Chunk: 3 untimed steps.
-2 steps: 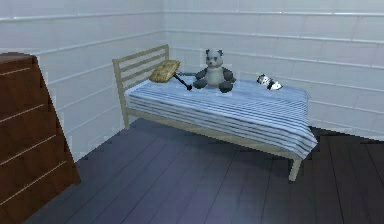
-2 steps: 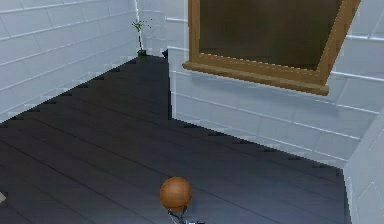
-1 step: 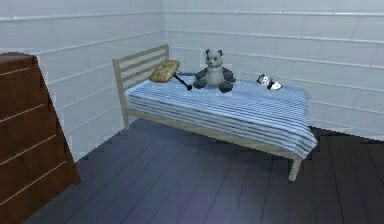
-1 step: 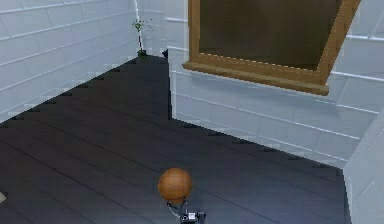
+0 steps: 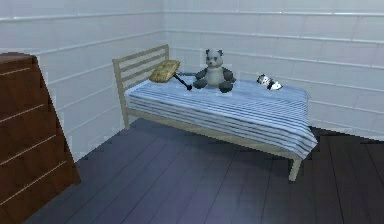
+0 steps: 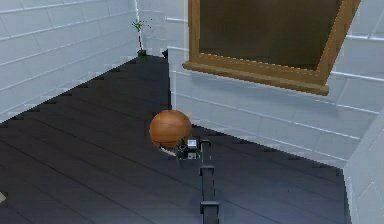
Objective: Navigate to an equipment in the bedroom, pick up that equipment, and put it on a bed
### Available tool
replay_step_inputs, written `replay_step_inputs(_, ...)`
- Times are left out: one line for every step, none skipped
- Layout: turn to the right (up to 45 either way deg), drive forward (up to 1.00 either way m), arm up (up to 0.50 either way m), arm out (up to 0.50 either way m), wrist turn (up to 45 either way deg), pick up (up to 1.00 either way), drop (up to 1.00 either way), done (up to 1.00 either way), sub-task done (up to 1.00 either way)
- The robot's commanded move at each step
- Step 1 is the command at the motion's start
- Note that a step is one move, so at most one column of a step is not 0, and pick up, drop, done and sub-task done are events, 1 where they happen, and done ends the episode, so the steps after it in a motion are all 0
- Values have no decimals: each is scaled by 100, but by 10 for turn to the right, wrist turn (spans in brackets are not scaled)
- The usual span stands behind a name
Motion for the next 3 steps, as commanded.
replay_step_inputs(0, 0, 38, 0, 0, 0, 0, 0, 0)
replay_step_inputs(0, 0, 0, 0, -450, 0, 0, 0, 0)
replay_step_inputs(0, 0, 0, 0, -450, 0, 0, 0, 0)
